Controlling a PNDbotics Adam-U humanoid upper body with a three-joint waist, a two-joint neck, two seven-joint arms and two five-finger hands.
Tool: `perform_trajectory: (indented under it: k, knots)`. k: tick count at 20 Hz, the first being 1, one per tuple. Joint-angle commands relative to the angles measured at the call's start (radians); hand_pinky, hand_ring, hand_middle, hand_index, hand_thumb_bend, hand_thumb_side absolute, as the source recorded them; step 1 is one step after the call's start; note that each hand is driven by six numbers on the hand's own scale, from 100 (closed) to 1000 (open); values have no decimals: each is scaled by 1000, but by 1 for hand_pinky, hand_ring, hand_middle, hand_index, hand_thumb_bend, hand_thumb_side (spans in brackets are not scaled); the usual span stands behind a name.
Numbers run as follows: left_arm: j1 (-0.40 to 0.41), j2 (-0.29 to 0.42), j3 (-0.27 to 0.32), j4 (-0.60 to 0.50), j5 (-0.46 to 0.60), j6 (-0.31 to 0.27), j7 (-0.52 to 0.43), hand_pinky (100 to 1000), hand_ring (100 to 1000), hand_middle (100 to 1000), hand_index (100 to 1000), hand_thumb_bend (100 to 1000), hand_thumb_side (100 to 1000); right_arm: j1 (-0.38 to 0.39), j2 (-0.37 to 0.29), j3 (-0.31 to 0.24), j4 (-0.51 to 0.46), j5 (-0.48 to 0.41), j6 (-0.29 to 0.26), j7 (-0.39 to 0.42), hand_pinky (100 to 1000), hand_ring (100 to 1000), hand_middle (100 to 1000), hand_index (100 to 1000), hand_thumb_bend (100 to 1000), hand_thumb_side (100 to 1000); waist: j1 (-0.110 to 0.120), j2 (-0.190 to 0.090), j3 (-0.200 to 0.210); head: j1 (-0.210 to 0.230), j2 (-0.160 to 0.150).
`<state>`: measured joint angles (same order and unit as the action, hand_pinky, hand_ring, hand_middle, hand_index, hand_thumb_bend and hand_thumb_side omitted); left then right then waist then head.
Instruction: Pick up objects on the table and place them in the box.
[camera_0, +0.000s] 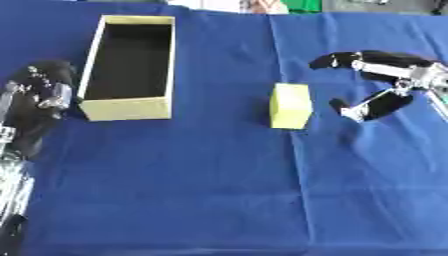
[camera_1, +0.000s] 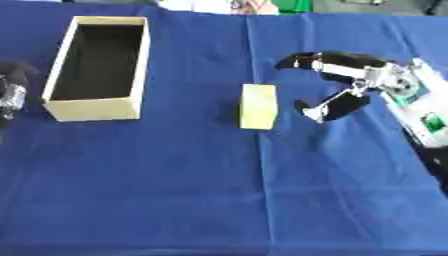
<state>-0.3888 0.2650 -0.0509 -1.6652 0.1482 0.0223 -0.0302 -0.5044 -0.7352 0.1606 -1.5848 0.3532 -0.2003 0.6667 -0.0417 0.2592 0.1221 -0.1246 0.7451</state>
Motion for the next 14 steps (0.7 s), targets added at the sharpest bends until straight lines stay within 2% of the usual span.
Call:
perform_trajectory:
  k: [1,14]
  knots:
    - [-11,24,4,-15,1,-2,-2,548,823,655,704,100,246,-12,-29,-9,-19,-5,-1,5,978,1000,973,1000,100,100,2,-19,-1,0,1]
    - [-11,23,3,-14,1,-2,-3,548,823,655,704,100,246,-38,-23,14,-8,-14,0,28,977,1000,971,1000,100,100,2,-20,0,-3,3]
